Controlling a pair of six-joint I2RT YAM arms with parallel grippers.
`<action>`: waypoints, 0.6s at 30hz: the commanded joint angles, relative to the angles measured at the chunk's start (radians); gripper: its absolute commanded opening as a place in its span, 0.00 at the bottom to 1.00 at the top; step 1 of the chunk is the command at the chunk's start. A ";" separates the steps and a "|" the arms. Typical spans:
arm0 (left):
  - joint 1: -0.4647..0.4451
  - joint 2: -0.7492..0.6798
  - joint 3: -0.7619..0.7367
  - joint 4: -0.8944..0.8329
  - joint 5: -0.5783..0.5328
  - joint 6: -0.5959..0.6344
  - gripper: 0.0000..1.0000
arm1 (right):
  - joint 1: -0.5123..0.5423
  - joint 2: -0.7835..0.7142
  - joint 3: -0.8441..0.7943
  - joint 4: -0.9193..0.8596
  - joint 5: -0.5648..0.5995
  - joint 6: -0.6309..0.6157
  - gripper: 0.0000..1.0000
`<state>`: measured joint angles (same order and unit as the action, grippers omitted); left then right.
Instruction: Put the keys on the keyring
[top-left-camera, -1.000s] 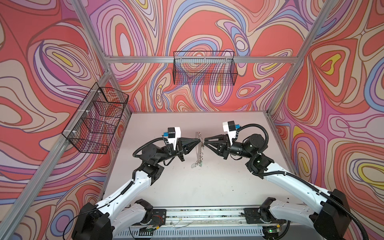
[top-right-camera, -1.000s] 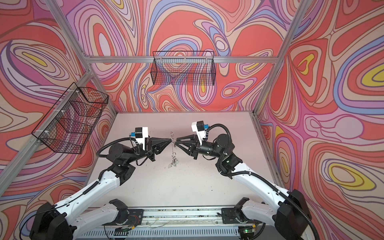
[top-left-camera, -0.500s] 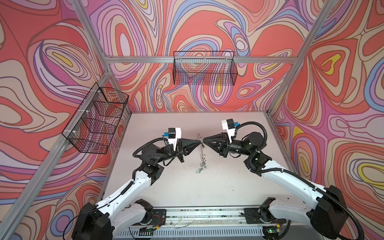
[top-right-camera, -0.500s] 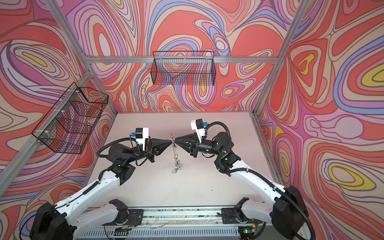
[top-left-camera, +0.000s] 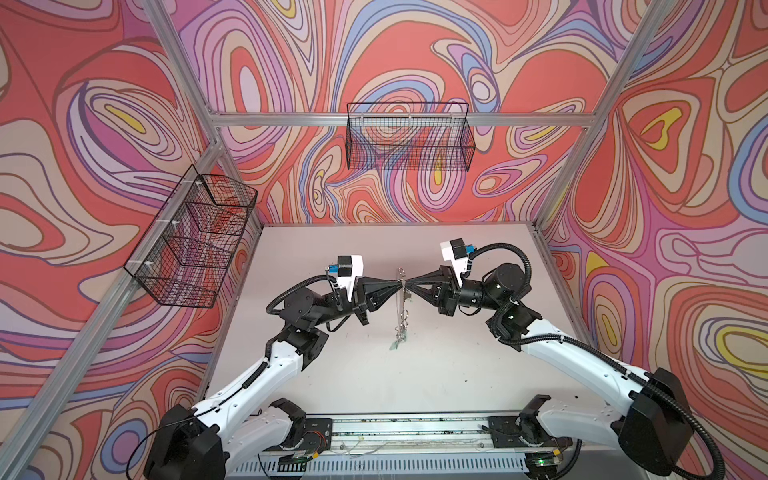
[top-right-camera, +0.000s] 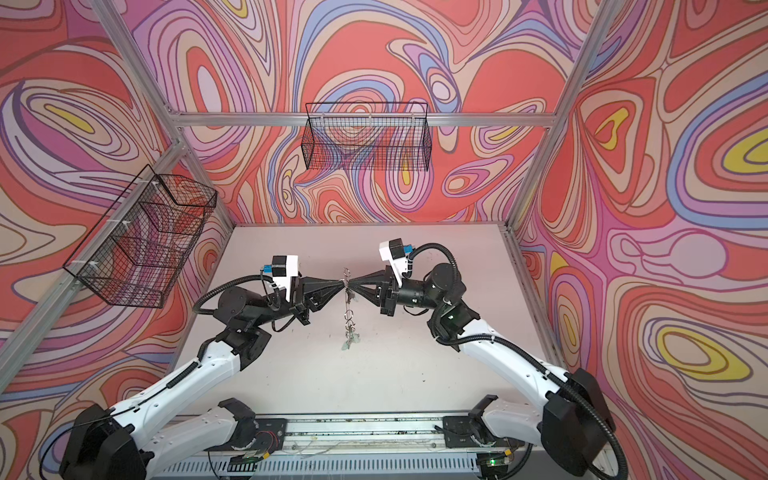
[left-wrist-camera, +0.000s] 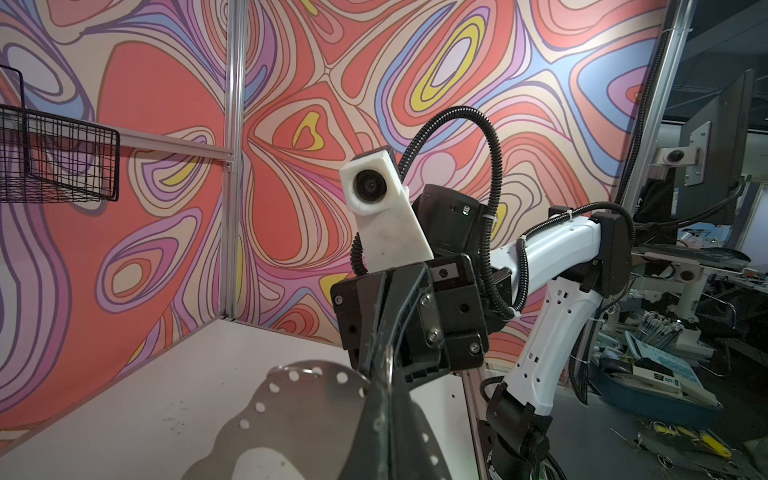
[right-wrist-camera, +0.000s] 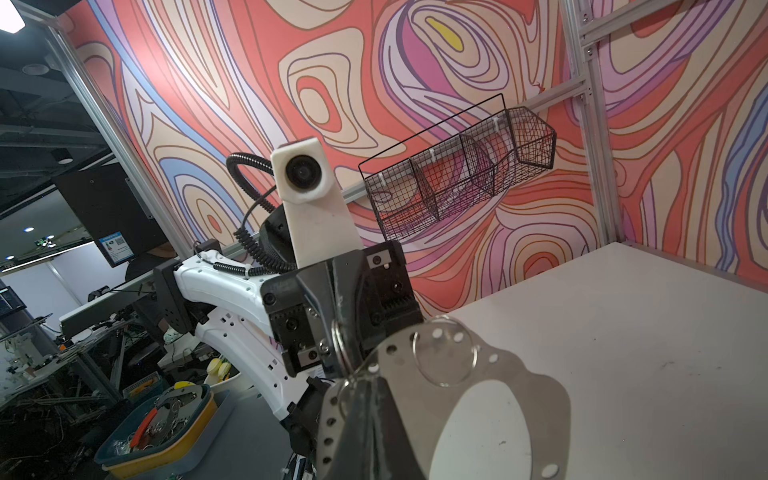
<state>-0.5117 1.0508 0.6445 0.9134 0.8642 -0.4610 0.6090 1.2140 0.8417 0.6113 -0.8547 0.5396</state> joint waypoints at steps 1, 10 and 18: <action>-0.005 -0.001 0.026 0.089 0.012 -0.018 0.00 | -0.005 0.007 0.017 -0.024 -0.021 -0.024 0.00; -0.005 0.001 0.021 0.100 0.005 -0.025 0.00 | -0.005 -0.017 0.007 -0.103 0.028 -0.083 0.00; -0.004 -0.002 0.015 0.102 -0.011 -0.030 0.00 | -0.006 -0.128 -0.070 -0.107 0.125 -0.141 0.33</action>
<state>-0.5117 1.0550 0.6445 0.9401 0.8623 -0.4759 0.6071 1.1191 0.8043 0.4950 -0.7704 0.4316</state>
